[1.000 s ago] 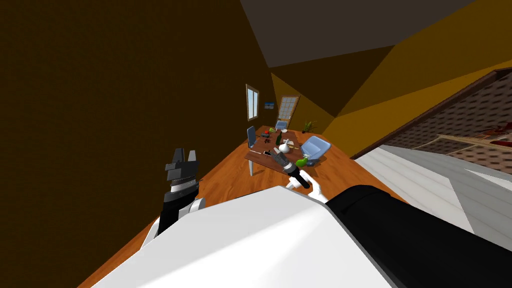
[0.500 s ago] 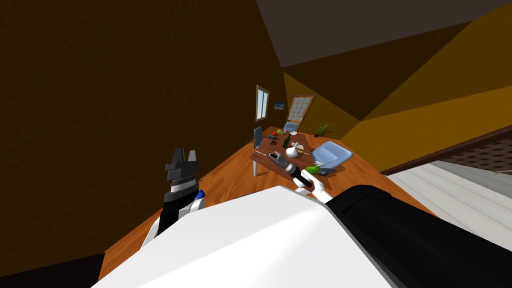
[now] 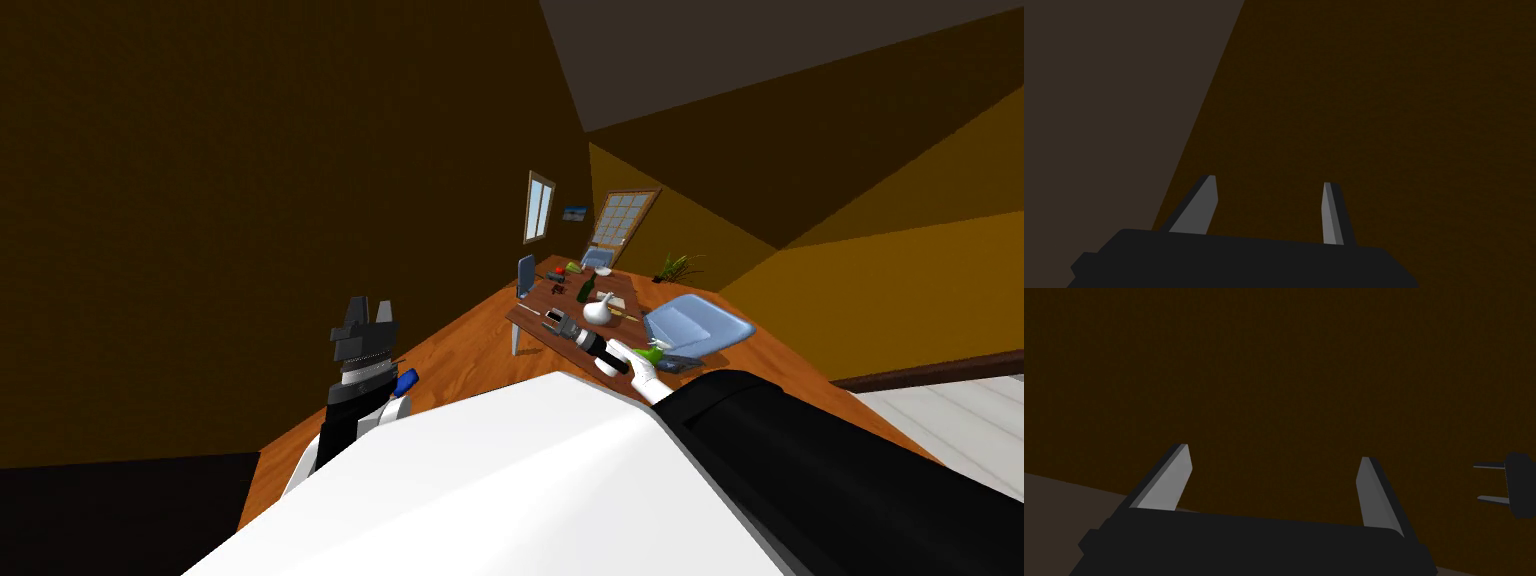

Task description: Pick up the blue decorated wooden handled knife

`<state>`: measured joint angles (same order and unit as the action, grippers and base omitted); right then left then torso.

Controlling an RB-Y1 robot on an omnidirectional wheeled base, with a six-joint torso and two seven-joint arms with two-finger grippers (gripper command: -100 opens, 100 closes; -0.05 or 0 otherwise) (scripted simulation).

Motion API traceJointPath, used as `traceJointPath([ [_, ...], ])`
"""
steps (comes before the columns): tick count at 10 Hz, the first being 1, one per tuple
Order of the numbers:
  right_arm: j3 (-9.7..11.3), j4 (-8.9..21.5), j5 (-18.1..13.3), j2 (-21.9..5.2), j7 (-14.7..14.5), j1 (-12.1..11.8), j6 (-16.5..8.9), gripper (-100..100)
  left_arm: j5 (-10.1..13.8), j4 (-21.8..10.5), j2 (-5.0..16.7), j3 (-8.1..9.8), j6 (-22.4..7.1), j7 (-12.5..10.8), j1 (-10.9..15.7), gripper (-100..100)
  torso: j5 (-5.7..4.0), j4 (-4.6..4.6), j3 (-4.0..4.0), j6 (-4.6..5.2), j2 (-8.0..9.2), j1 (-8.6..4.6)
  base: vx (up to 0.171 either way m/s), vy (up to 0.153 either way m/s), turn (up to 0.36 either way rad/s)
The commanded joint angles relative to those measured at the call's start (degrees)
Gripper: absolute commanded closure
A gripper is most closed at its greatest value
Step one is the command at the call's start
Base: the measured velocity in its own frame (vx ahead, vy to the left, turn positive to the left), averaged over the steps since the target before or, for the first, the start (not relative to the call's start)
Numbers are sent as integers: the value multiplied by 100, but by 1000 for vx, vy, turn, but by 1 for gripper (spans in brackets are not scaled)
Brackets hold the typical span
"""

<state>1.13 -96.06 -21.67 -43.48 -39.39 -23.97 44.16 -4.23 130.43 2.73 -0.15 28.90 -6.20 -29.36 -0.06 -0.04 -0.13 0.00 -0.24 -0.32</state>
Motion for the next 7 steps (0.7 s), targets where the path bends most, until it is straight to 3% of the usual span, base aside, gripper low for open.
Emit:
traceJointPath([
  [1,32,286,-110,-126,-286,23,31,-100,0,0,0,0,0,0,0,0,0,0,0,0,0,0,43,-65,196],
  [2,32,326,-110,-126,-300,23,31,-100,0,0,0,1,0,0,-1,0,-2,-1,0,8,2,0,15,-31,-52],
  [3,89,540,-317,-383,-554,65,50,-100,0,0,0,1,0,0,-2,0,0,1,4,10,9,11,25,-37,328],
  [4,89,713,-317,-383,-637,65,50,-100,0,0,0,0,0,0,0,0,1,1,3,0,5,9,28,-55,214],
  [7,224,1268,-719,-857,-1169,137,74,-100,0,0,0,1,0,0,-2,0,-3,0,1,10,3,-5,37,-81,275],
])
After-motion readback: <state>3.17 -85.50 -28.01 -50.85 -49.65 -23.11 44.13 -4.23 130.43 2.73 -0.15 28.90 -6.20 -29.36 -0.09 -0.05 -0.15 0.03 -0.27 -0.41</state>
